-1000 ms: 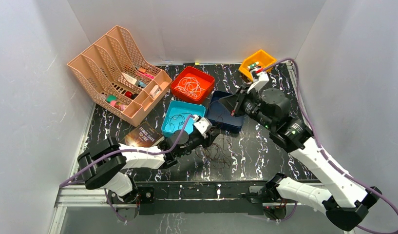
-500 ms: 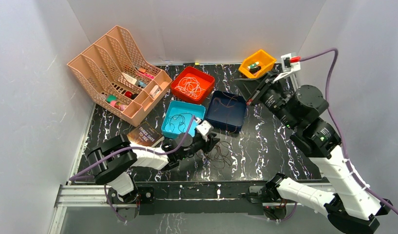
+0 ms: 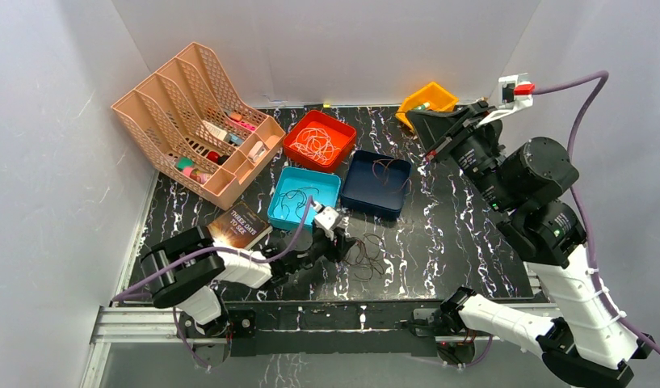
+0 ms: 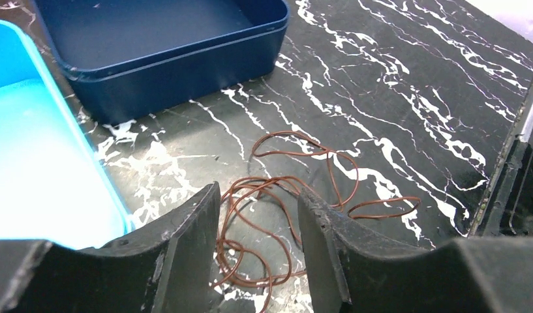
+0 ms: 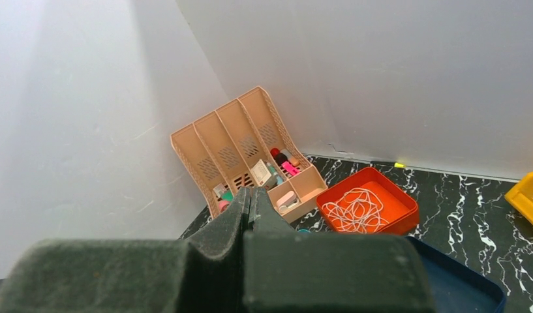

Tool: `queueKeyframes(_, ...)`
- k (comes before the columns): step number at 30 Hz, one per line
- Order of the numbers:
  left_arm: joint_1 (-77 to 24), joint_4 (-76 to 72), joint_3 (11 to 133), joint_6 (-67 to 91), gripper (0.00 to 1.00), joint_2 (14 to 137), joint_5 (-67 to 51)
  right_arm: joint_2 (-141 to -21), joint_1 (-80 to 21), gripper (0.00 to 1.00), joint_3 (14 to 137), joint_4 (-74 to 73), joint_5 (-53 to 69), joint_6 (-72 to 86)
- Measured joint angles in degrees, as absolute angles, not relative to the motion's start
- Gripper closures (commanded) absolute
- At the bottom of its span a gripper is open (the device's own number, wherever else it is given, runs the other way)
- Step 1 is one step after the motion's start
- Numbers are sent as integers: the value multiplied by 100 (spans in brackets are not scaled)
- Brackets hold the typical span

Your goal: Untangle the cables

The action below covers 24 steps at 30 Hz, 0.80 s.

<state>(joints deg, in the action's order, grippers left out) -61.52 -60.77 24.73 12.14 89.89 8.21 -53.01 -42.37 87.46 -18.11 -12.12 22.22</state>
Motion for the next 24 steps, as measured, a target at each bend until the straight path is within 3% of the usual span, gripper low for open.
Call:
queueKeyframes(9, -6163, -5500, 2287, 1466, 46, 8049, 1306, -5599, -4237, 100, 8785, -2119, -1535, 2008)
queueKeyframes(15, -6163, -4150, 2432, 1616, 40, 7024, 1658, -6069, -4237, 100, 8829, -2508, -1885, 1791)
queueKeyframes(24, -6132, -1968, 2845, 1872, 23, 5916, 2379, -6630, -4174, 100, 8737, -2711, -2259, 1435)
